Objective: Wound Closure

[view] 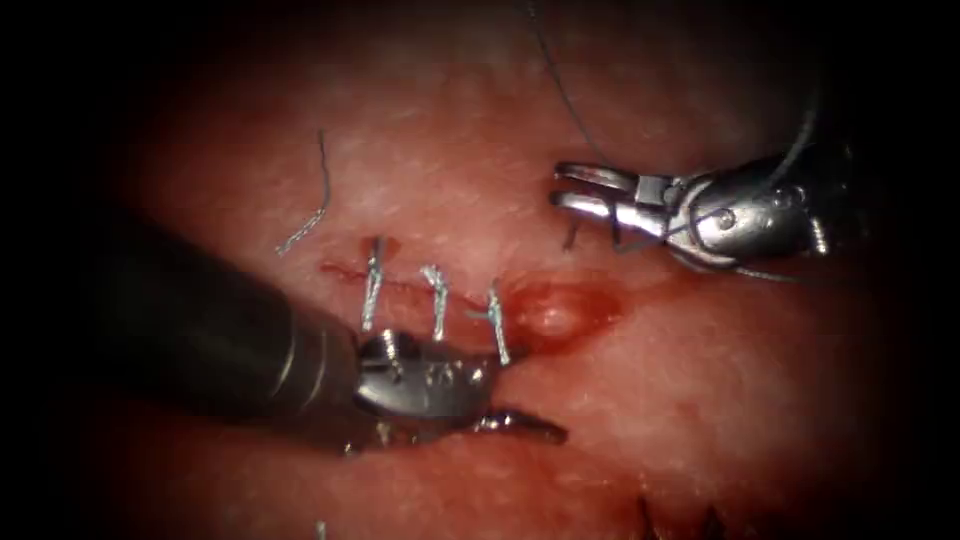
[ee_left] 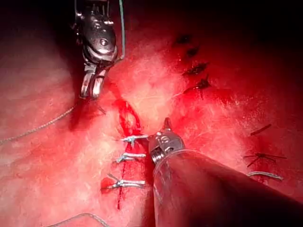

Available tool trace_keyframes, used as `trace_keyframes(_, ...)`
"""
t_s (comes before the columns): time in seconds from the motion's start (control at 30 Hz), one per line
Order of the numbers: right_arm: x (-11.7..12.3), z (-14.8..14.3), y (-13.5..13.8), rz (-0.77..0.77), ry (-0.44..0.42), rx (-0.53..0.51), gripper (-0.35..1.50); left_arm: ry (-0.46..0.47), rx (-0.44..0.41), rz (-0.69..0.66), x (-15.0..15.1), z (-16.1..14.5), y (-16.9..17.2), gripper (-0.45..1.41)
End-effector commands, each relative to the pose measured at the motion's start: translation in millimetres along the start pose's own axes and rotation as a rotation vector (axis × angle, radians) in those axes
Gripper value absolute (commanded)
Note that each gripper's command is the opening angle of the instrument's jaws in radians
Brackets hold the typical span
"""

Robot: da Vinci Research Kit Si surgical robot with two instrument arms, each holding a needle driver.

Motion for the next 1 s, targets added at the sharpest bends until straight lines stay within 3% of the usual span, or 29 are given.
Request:
trace_keyframes(0.03, -0.6, 0.1, -0.8, 0.035, -0.003, -0.005, -0.35, -0.003, -0.002, -0.002, -0.9, 0.5, 0.8, 0.49)
trace_keyframes(0.43, -0.5, 0.6, 2.0, 0.189, -0.042, -0.020, -0.35, -0.009, 0.000, -0.003, -0.8, 0.7, 1.0, 0.49)
trace_keyframes(0.83, -0.8, 2.0, 1.4, 0.493, -0.108, 0.096, -0.35, -0.012, 0.002, -0.005, -0.7, 0.8, 1.3, 0.49)
trace_keyframes(1.0, -1.6, 2.5, 0.3, 0.568, -0.199, 0.150, -0.35, -0.015, 0.002, -0.005, -0.7, 0.8, 1.3, 0.49)
